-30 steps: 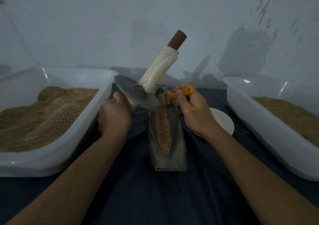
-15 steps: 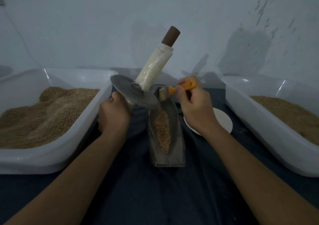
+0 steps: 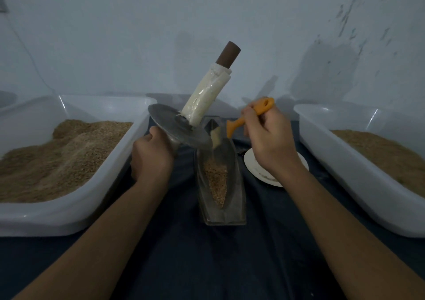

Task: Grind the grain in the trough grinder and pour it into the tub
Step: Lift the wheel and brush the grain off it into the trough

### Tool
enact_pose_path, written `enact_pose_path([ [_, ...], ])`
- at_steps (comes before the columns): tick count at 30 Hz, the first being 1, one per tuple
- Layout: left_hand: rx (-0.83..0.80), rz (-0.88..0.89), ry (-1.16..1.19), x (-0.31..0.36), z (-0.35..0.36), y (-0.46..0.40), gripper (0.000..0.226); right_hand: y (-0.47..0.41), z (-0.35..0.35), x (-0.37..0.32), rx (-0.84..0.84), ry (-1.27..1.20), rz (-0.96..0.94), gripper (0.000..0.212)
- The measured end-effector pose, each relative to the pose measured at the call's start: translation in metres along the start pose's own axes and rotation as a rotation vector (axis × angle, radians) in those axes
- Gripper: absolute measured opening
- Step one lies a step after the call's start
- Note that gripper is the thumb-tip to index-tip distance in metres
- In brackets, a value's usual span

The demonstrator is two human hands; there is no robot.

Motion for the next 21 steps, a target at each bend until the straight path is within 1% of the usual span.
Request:
enact_pose_path([
  [3,0.008,0.013,-0.005,0.002,-0.001,0.002,0.048,0.003,0.009,0.007,-0.047,0.129,-0.036,0.011],
  [5,0.000,0.025,-0.018,0.003,-0.001,0.002,0.049,0.008,0.016,0.018,-0.100,0.170,0.017,0.011],
  [7,-0.007,0.030,-0.029,0.003,0.000,0.002,0.049,0.009,0.016,0.024,-0.117,0.149,0.078,0.020],
  [9,-0.010,0.030,-0.042,0.003,0.000,0.003,0.047,0.008,0.011,0.020,-0.101,0.066,0.114,0.040],
  [10,-0.008,0.027,-0.046,0.003,0.000,0.004,0.047,0.008,0.009,0.018,-0.090,0.014,0.129,0.045],
  [13,-0.002,0.026,-0.049,0.004,0.000,0.005,0.048,0.008,0.005,0.007,-0.072,-0.055,0.130,0.044],
  [15,-0.001,0.030,-0.049,0.004,-0.001,0.006,0.049,0.009,0.001,-0.001,-0.035,-0.044,0.104,0.042],
  [18,0.001,0.032,-0.040,0.004,-0.002,0.007,0.049,0.010,-0.011,-0.020,0.074,-0.034,0.022,0.040],
  [21,0.002,0.024,-0.036,0.004,-0.002,0.008,0.049,0.011,-0.023,-0.037,0.167,-0.082,-0.022,0.040],
])
Point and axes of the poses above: each hand's wrist, its own y-axis away from the middle knuckle, its own z-axis out of the palm, x = y × z, the point moved 8 cm from there along -y, towards the middle knuckle, and after that the axes turned 4 degrees about -y, right-handed, at the moved point
